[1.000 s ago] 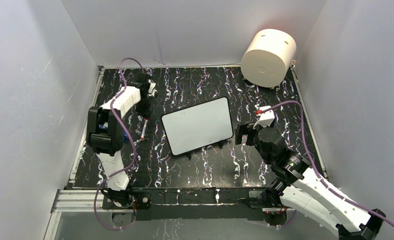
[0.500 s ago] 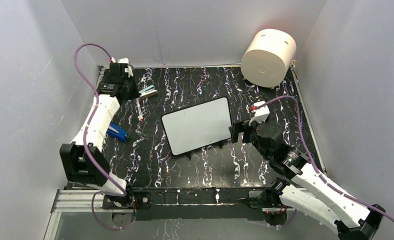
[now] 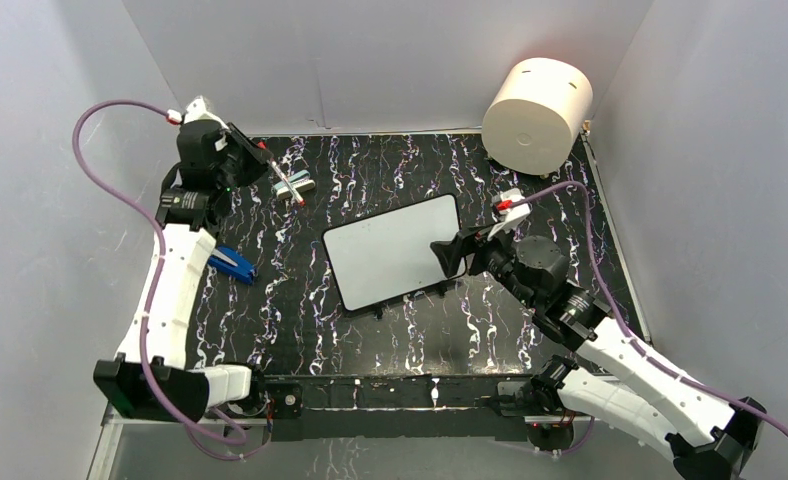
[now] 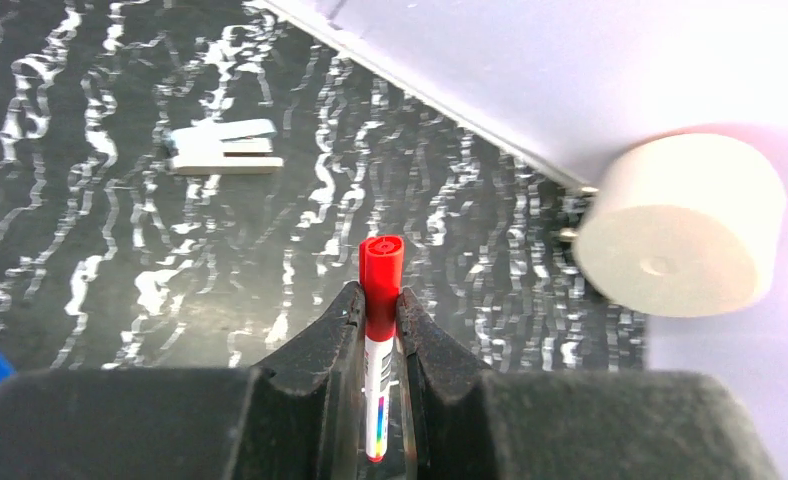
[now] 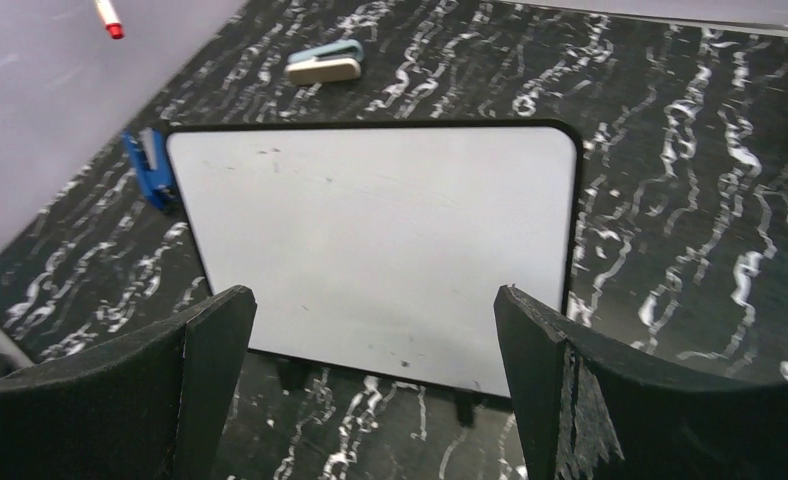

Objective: Write a sentence on the whiteboard
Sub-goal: Pick up the whiteboard marker at the center of the board.

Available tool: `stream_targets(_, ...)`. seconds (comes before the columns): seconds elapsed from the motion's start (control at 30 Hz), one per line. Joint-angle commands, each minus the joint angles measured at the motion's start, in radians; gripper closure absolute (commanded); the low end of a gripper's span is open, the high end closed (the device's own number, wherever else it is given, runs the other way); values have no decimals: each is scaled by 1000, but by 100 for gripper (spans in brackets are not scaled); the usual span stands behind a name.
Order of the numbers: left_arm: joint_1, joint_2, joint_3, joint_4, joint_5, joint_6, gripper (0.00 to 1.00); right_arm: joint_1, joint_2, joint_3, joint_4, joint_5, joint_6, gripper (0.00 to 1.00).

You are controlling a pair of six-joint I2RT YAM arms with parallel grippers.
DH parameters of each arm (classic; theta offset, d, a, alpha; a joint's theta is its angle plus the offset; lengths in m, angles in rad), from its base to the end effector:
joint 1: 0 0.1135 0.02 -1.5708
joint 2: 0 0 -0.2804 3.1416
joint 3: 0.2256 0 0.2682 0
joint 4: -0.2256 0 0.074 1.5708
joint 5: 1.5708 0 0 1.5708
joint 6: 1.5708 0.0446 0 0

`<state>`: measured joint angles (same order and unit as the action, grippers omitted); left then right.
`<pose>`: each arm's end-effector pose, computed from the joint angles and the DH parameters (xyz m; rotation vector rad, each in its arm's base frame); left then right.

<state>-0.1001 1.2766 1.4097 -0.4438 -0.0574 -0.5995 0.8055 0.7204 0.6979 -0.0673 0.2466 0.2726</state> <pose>0.3014 -0.0277 0.4398 -0.5088 1.8339 -0.4242 0.1386 0.1286 0.3421 -0.2593 1.6744 0.6108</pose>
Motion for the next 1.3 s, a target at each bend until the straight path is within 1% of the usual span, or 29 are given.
stream_targets(0.0,3,-109,-69,127,104,-175,100,1,33,32,195,-116,79,1)
stream_targets(0.17,1,-170,-168,254,206,-309,100,0,58,3,331,-179,154,1)
stream_targets(0.27,-7,-184,-207,300,254,-387,100,1,64,-28,437,-201,205,1)
stream_targets(0.37,-48,-192,-250,347,268,-459,100,0,78,-47,525,-213,258,1)
stream_targets(0.63,-223,-212,-358,498,167,-618,100,1,147,-88,677,-213,363,1)
stream_targets(0.83,-286,-195,-399,569,166,-698,100,0,182,-102,714,-202,411,1)
stream_targets(0.97,-344,-189,-444,642,133,-751,100,1,206,-101,738,-191,435,1)
stream_targets(1.07,-390,-176,-474,699,99,-787,100,0,230,-94,756,-194,444,4)
stream_targets(1.27,-457,-151,-482,732,56,-818,100,0,267,-78,789,-192,458,17)
